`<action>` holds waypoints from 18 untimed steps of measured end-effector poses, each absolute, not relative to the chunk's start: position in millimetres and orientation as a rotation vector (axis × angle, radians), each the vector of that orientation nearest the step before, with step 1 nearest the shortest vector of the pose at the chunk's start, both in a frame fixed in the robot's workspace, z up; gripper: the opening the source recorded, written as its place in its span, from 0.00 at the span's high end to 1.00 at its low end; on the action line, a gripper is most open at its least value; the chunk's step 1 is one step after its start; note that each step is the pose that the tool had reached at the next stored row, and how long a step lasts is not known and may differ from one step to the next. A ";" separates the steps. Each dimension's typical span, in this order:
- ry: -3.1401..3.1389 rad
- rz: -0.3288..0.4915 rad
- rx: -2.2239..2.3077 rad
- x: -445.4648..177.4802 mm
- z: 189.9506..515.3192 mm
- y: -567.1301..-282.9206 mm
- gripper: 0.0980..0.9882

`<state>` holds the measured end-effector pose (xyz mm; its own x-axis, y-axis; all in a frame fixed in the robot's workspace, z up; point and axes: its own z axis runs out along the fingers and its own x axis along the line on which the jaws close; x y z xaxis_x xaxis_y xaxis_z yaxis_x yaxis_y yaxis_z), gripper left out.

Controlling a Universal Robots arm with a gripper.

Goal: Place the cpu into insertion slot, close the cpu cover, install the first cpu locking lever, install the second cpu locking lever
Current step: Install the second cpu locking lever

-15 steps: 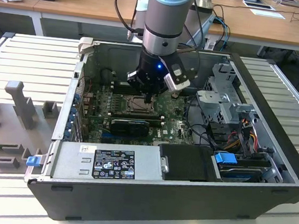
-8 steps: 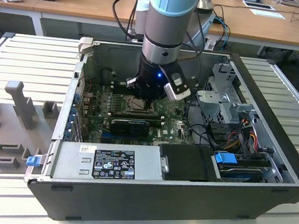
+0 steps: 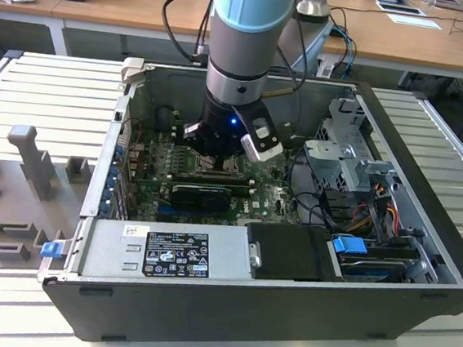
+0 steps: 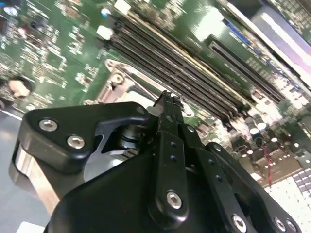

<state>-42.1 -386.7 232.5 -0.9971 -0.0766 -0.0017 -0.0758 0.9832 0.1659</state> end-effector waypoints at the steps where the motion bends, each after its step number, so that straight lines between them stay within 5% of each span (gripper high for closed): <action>1: -3.123 -0.268 0.122 -44.5 230.7 -387.2 0.99; 18: -3.112 -0.366 0.162 -70.7 204.2 -393.8 0.99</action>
